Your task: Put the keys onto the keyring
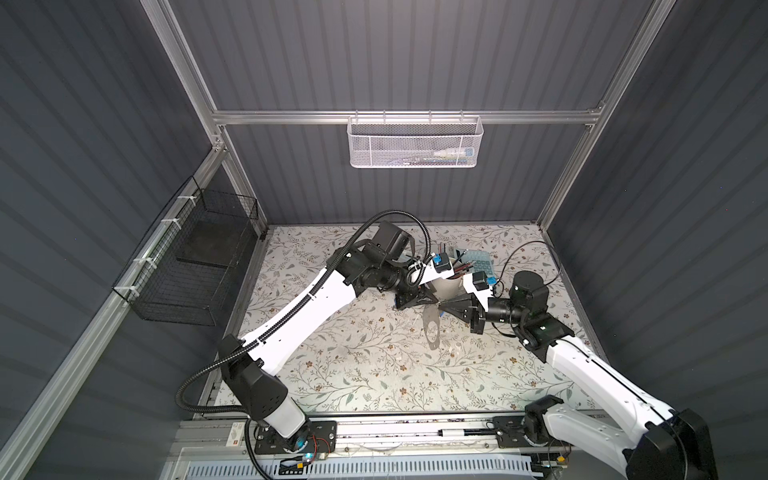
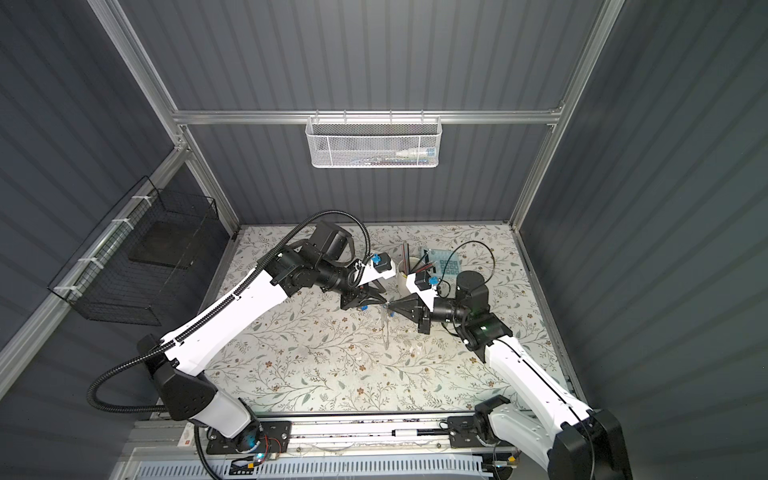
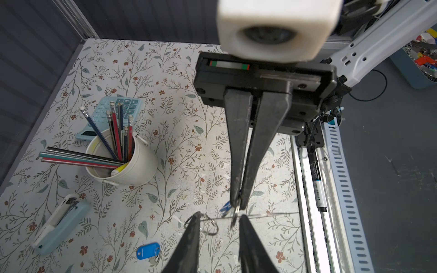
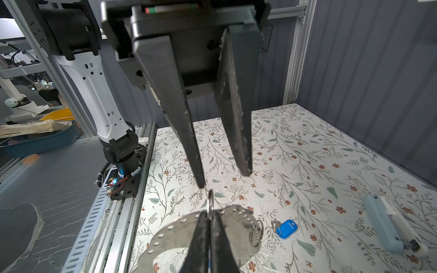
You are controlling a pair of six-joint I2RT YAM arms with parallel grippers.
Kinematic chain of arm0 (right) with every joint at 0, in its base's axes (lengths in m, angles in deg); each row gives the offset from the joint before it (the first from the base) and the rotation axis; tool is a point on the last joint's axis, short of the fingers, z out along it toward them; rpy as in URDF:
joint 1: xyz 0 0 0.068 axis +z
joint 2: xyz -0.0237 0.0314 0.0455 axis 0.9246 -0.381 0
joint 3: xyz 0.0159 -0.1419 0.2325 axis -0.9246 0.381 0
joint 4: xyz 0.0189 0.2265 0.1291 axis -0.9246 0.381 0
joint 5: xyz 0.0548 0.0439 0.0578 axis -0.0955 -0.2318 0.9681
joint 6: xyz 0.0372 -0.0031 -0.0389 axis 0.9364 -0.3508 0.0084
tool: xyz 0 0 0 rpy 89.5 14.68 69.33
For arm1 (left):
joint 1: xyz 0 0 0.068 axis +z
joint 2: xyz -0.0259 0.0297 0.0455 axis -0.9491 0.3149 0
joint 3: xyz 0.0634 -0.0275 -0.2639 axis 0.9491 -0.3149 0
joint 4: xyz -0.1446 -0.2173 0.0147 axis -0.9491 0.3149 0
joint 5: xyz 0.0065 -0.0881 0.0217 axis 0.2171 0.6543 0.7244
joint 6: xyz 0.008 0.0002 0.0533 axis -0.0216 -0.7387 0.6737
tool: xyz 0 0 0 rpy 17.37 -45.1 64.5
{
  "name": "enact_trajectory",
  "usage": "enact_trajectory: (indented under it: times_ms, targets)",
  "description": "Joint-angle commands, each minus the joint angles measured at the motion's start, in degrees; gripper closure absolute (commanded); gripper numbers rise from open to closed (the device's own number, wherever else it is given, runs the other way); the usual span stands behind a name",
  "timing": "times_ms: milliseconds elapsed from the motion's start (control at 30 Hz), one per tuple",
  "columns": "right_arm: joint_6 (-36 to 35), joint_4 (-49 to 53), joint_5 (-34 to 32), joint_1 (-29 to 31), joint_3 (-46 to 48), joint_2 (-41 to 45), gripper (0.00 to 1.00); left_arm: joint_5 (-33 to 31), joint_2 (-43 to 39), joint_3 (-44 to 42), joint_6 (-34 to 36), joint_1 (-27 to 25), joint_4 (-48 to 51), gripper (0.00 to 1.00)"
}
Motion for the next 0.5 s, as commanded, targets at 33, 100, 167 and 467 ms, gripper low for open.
enact_trajectory:
  times_ms: [33,100,167,467]
  targets:
    - [1.03,-2.17,1.33,0.31,-1.49,0.13,1.0,-0.69,1.6,2.53,1.61,-0.64,3.16,0.73]
    - [1.15,-2.25,1.37,0.34,-1.45,0.15,1.0,-0.8,2.04,2.81,1.68,-0.74,3.56,0.74]
    - [1.09,-2.26,1.28,0.33,-1.46,0.01,1.0,-0.81,2.32,2.95,1.8,-0.92,3.91,0.74]
    - [1.59,-2.61,1.16,0.34,-1.46,-0.01,1.0,0.17,2.43,2.52,2.29,-1.45,3.75,0.79]
